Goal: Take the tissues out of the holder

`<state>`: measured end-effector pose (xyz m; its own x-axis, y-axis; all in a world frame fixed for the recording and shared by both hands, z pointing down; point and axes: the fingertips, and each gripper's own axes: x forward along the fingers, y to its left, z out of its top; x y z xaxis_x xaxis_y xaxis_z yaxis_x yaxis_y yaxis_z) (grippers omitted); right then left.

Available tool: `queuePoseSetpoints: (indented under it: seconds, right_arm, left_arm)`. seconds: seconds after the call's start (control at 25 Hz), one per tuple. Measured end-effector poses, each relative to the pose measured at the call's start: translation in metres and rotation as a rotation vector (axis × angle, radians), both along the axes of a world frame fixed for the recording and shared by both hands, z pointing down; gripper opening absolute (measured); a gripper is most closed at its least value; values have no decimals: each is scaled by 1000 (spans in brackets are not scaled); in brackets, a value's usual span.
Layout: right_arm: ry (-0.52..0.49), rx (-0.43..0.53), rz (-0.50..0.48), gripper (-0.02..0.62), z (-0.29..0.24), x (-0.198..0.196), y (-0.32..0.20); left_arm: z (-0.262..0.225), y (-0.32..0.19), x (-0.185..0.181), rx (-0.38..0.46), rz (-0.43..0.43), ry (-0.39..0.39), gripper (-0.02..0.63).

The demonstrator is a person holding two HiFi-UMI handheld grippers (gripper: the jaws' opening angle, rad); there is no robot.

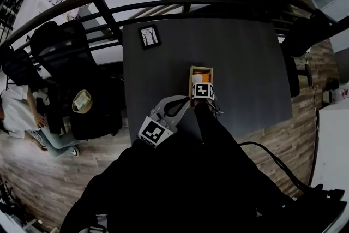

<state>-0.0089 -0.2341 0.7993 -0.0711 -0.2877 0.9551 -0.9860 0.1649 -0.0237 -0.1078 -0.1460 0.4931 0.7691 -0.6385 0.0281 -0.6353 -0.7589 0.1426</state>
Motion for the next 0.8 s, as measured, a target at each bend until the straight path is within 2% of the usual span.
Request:
queuePoseSetpoints:
  seconds: [0.16, 0.24, 0.36, 0.48, 0.8]
  right_arm:
    - [16, 37, -24, 258, -2, -2, 0]
    - [12, 58, -34, 171, -7, 1, -4]
    - [-7, 60, -38, 132, -13, 1, -4]
    - [-22, 68, -72, 117, -14, -2, -4]
    - [-56, 71, -152, 114, -18, -12, -10]
  left_arm:
    - [2, 4, -13, 0, -13, -1, 5]
    - [1, 2, -14, 0, -24, -2, 5]
    - [2, 0, -16, -8, -34, 6, 5]
    - [6, 1, -14, -13, -35, 20, 6]
    - [5, -2, -9, -9, -62, -1, 6]
